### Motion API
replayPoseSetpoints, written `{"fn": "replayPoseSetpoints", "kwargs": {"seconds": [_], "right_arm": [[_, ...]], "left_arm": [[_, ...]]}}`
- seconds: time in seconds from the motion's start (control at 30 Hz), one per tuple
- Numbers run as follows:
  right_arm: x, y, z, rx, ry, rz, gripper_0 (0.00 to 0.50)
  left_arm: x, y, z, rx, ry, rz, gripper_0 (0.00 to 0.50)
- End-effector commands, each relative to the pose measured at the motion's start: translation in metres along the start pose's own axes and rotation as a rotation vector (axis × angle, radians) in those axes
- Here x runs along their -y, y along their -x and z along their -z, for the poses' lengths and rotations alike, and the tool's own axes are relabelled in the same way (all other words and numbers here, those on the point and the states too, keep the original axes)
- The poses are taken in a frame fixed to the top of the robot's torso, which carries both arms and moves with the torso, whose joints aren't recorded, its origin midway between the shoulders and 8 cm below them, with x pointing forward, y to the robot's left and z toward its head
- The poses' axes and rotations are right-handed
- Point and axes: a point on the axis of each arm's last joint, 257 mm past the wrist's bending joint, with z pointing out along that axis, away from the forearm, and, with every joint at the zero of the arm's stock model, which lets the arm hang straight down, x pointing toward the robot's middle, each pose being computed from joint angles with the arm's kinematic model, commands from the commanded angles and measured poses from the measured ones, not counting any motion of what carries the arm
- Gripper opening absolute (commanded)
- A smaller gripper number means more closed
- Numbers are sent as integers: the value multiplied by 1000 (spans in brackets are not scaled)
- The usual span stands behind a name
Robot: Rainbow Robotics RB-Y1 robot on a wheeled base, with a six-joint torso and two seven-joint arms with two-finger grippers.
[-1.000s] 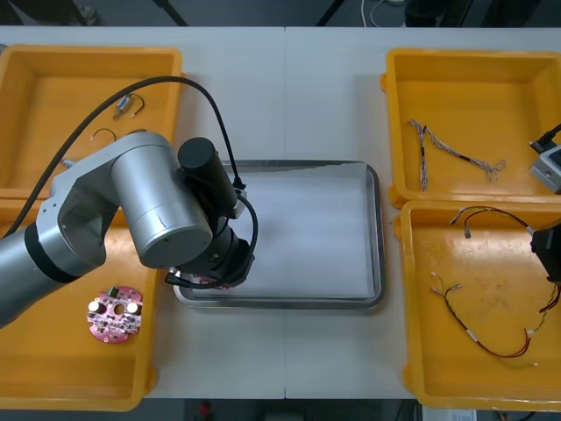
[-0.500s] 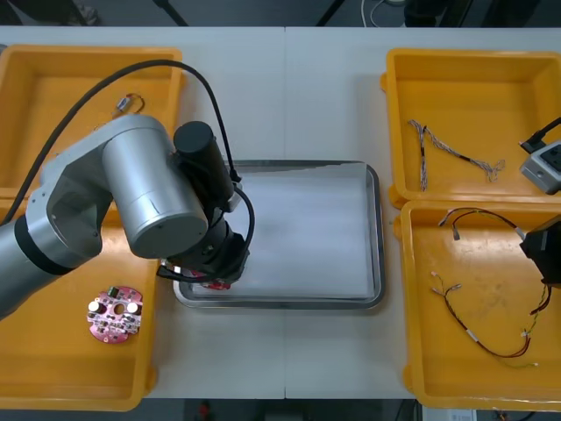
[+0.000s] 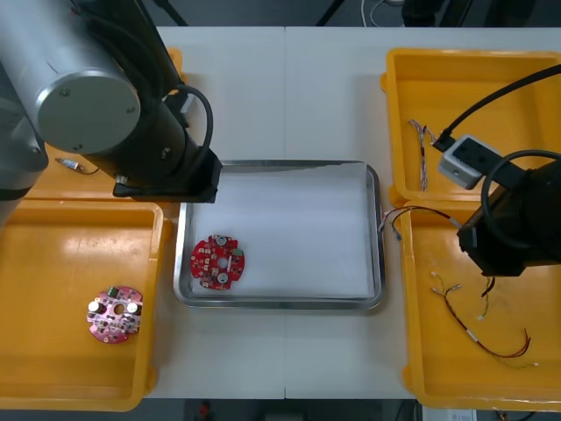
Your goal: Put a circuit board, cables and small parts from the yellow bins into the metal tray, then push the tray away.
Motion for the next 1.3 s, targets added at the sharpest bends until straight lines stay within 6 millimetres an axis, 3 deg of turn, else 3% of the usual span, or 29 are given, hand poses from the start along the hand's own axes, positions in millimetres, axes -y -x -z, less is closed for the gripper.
{"fn": "replayPoseSetpoints", "kwargs": {"seconds": [0.03, 0.27, 0.57, 0.9, 1.3], "right_arm": [[-17, 31, 2, 20, -52, 225, 0], [-60, 61, -13, 38, -23, 394, 0], [-96, 85, -40, 18, 43, 503, 0], [-125, 110, -75, 82, 12, 669, 0], [-136, 109, -129, 61, 52, 846, 0]], "left_arm": [[-30, 37, 32, 79, 25, 122, 500], [-80, 62, 47, 101, 61, 285, 500], [-143, 88, 60, 121, 123, 460, 500], [-208, 89, 51, 89, 243, 607, 500], [-237, 105, 50, 103, 225, 703, 500]]}}
